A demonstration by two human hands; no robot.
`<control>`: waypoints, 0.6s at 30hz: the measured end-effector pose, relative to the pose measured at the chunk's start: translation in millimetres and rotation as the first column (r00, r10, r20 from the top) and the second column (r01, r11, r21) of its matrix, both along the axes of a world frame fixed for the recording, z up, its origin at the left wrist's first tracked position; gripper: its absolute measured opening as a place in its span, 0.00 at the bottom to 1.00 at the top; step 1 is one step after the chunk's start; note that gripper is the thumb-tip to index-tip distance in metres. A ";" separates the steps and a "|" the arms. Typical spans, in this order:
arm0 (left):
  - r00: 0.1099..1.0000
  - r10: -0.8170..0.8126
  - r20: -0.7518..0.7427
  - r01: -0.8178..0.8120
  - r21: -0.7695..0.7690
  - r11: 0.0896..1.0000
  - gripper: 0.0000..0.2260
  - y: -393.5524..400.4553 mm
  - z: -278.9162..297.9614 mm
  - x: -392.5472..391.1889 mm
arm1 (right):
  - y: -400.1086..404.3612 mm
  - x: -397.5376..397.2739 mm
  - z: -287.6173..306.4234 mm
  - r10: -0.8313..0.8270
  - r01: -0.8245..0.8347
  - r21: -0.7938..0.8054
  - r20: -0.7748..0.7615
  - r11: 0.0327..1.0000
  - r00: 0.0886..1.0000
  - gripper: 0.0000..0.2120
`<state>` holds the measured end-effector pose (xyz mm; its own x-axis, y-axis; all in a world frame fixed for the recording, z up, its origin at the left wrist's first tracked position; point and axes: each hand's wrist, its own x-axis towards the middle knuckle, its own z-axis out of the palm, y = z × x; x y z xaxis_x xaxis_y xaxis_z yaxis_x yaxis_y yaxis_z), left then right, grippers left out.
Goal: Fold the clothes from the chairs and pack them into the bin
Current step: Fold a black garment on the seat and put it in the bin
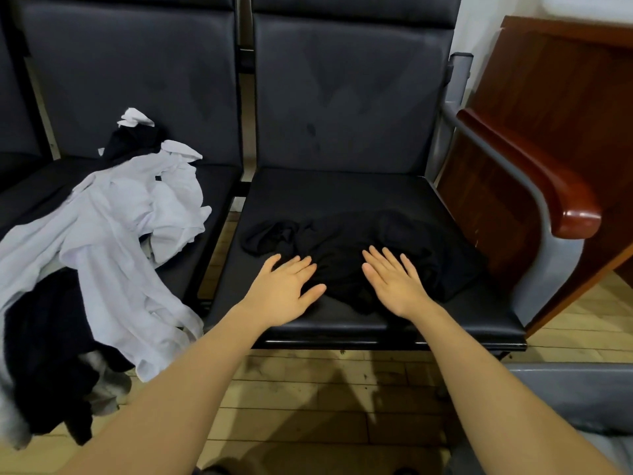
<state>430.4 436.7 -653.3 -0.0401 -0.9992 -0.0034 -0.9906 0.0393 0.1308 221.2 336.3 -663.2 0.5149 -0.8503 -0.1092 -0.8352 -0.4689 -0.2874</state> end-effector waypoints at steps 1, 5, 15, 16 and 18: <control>0.999 -0.010 -0.034 0.010 -0.003 1.000 0.29 0.5 1.9 -2.4 | -0.6 -0.5 0.2 0.006 -0.006 0.006 0.012 1.000 1.000 0.24; 0.995 -0.084 -0.057 0.081 -0.048 0.996 0.24 4.2 8.4 -7.9 | -2.1 -7.6 2.5 -0.012 0.012 0.004 0.092 1.000 0.996 0.24; 0.983 -0.177 -0.051 0.151 -0.326 0.933 0.15 -2.6 0.5 -13.4 | 37.6 -30.6 16.6 0.261 -0.224 -0.210 0.170 0.952 0.950 0.22; 0.983 -0.174 -0.050 0.144 -0.363 0.920 0.12 -3.7 -2.9 -13.2 | 38.3 -32.2 15.9 0.260 -0.223 -0.207 0.173 0.953 0.950 0.17; 0.984 -0.146 -0.101 0.100 -0.367 0.925 0.08 -5.9 -3.4 -16.8 | 36.9 -35.2 13.2 0.220 -0.176 -0.176 0.269 0.968 0.938 0.11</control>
